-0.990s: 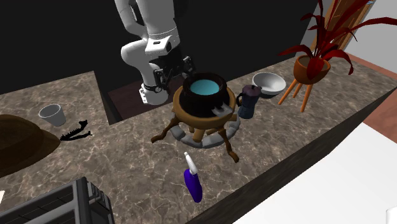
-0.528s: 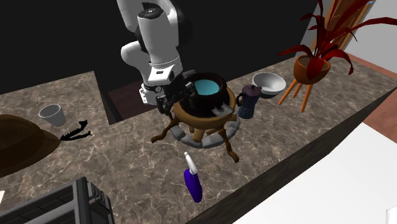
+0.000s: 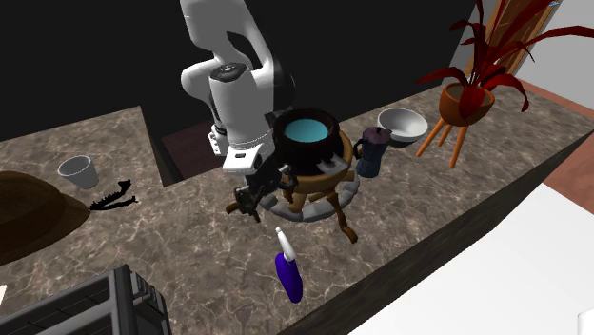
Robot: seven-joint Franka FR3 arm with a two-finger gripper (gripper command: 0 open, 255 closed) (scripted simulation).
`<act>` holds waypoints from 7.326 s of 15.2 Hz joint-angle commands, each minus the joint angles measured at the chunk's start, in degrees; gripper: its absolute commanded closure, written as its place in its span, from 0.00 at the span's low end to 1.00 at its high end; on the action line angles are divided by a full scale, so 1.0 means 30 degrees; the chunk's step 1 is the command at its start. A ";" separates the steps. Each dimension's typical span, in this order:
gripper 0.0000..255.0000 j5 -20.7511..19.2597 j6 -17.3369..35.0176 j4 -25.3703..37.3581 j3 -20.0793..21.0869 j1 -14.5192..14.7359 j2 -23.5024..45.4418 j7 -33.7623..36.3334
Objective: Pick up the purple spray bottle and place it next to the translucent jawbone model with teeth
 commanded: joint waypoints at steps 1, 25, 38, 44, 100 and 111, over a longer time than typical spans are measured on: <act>0.00 0.0841 0.1104 0.0752 -0.0224 0.0108 0.1579 -0.0858; 1.00 0.4729 0.3992 0.3423 0.0557 -0.0615 0.6808 -0.4216; 1.00 0.3228 0.2510 0.3631 -0.0136 -0.0153 0.5450 -0.2948; 1.00 0.2114 0.1176 0.3997 -0.0480 0.0048 0.4396 -0.2022; 1.00 -0.2236 -1.0376 0.7020 -0.1596 -0.1033 -0.4523 -0.0707; 1.00 -0.3955 -1.2258 0.3253 -0.3256 -0.3144 -1.0243 -0.3340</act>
